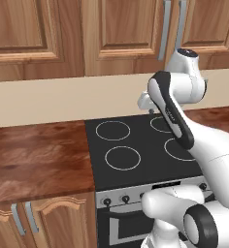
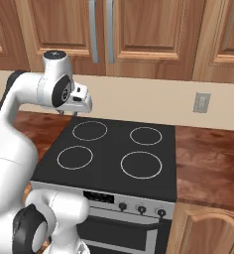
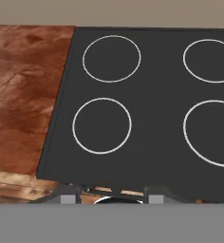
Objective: Navigate to the fridge.
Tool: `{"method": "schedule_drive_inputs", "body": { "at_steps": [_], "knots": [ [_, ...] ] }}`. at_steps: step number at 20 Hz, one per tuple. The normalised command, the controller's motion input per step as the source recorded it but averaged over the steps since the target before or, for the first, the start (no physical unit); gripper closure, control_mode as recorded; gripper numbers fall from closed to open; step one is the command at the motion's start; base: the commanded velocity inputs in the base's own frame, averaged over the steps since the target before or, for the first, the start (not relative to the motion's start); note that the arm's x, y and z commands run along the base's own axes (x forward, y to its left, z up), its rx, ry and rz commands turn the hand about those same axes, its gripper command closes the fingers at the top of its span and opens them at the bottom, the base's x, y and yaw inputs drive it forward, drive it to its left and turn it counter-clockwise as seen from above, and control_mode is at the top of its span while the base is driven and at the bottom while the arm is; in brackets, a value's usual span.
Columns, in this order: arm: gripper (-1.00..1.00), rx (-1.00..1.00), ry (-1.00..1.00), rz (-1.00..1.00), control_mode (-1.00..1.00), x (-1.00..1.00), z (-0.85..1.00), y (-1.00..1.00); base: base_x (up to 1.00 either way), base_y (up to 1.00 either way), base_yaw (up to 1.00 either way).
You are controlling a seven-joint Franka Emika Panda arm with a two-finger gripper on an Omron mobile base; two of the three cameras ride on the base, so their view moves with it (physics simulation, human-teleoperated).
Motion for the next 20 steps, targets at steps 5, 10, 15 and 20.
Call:
{"method": "schedule_drive_inputs", "body": {
  "at_steps": [5, 10, 15, 20],
  "knots": [
    [-1.0, 0.0, 0.0, 0.0, -1.0, -0.5, 0.0, 0.0, 0.0, 0.0, 0.0],
    [-1.0, 0.0, 0.01, -0.03, -1.0, -0.98, -0.02, -0.02, 0.0, 0.0, 0.0],
    [-1.0, 0.0, -0.04, -0.09, -1.0, -0.96, 0.0, -0.22, 0.0, 0.0, 0.0],
    [-1.0, 0.0, -0.04, -0.09, -1.0, -0.57, 0.0, -0.36, 0.0, 0.0, 0.0]
  ]
}}
